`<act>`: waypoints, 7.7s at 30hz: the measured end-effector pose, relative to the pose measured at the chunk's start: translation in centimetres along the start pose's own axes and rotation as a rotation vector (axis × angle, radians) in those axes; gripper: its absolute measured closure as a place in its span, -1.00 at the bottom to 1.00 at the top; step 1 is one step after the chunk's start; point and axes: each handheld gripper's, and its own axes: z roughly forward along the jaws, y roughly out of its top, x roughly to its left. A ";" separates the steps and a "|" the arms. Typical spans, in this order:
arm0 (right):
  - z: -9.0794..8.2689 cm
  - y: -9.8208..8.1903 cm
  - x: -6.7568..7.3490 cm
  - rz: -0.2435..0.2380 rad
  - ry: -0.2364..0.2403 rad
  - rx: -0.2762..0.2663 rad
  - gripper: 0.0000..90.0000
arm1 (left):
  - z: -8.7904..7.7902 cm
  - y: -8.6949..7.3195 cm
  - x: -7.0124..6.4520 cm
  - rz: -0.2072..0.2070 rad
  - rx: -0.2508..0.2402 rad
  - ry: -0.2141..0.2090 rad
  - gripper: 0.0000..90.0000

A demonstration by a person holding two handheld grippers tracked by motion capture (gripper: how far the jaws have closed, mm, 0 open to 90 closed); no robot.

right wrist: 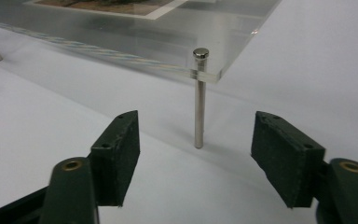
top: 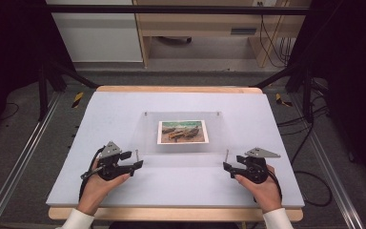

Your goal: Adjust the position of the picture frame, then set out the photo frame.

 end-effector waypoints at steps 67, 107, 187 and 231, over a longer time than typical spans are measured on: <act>4.1 5.8 -1.6 0.208 0.121 0.120 -0.56 | 3.2 3.5 2.9 -0.299 0.052 -0.095 -0.54; 4.3 5.6 -1.8 0.221 0.152 0.123 -0.54 | 3.3 3.3 3.3 -0.341 0.053 -0.128 -0.43; -2.1 -0.3 2.5 -0.047 -0.012 -0.016 0.40 | -2.5 -0.7 -2.1 -0.115 -0.013 0.032 0.44; -2.9 -2.2 3.4 -0.053 -0.041 0.053 0.55 | -3.3 -1.8 -3.3 -0.054 0.092 0.032 0.60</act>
